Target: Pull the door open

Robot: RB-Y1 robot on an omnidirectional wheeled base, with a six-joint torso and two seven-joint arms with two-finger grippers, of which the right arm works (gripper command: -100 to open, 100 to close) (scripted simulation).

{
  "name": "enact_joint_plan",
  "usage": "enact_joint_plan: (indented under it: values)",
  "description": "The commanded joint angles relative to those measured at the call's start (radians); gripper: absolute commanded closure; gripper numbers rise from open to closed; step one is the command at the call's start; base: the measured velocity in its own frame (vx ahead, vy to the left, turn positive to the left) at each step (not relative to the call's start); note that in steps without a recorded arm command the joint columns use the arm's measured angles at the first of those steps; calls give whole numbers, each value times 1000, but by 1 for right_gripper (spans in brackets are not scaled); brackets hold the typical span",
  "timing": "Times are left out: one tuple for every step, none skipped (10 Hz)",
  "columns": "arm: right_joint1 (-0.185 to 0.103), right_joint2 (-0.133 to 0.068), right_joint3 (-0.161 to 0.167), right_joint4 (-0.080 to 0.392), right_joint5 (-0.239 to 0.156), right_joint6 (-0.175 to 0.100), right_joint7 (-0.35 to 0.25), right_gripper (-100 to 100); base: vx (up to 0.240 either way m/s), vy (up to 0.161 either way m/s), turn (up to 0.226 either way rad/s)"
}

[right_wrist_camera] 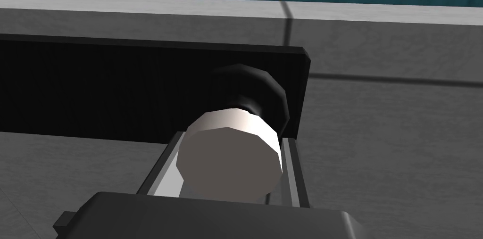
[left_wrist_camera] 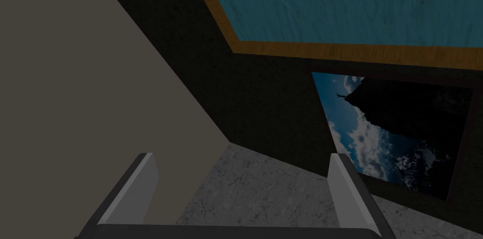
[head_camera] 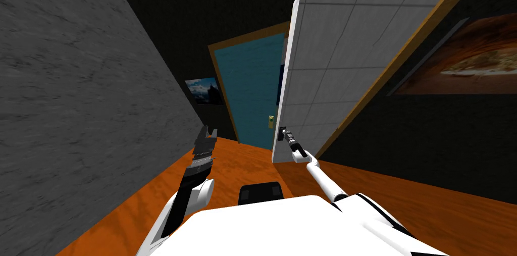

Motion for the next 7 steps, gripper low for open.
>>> enact_joint_plan:
  values:
    - [3, -12, 31, -6, 0, -6, -21, 100, -215, -121, 126]
    - [6, -19, 46, -13, 0, -8, -32, 100, -189, -164, 144]
    - [8, -26, 60, -19, 0, -10, -41, 100, -197, -122, 143]
    - [10, -32, 74, -25, 0, -12, -50, 100, -232, -108, 120]
    - [12, -33, 63, -26, -1, -7, -45, 100, -107, -52, 37]
    - [26, -54, 93, -42, -2, -19, -65, 100, -165, -93, 85]
    - [33, -64, 107, -51, -3, -24, -75, 100, -242, -146, 146]
